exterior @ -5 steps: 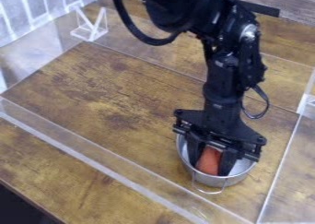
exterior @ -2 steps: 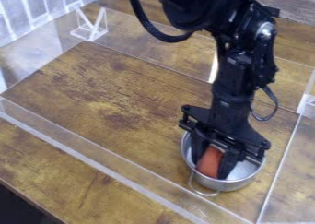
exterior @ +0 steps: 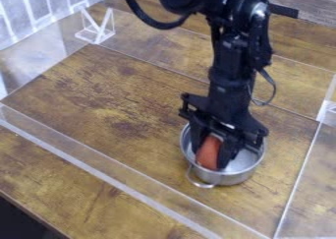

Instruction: Put the mushroom in the silver pot

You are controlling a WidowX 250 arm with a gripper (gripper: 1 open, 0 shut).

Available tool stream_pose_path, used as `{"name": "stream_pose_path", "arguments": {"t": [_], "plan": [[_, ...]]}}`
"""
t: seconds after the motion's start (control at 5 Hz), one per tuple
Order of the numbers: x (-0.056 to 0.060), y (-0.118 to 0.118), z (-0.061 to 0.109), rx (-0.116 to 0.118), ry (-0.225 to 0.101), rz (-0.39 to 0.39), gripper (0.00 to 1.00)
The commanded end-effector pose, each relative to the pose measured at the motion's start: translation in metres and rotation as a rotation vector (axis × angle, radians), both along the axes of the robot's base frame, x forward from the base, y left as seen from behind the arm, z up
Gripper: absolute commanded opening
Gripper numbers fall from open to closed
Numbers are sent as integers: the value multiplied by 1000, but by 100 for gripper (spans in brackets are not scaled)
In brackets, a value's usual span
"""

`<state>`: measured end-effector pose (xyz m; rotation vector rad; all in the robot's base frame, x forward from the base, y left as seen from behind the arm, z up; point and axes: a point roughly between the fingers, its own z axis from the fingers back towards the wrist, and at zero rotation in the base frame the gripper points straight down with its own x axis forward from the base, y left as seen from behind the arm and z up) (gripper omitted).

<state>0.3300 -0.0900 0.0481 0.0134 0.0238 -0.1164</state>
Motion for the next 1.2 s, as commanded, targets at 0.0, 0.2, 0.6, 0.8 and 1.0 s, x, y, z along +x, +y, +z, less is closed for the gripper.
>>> {"name": "stream_pose_path", "arguments": {"t": [0.0, 0.2, 0.6, 0.8, 1.0], "plan": [[0, 7, 39, 0, -85, 20, 0], [-2, -4, 62, -9, -109, -40, 0], [-3, -30, 79, -50, -144, -183, 100], [-2, -14, 75, -58, -140, -221, 100], [0, -2, 70, -68, -126, -261, 100]]}}
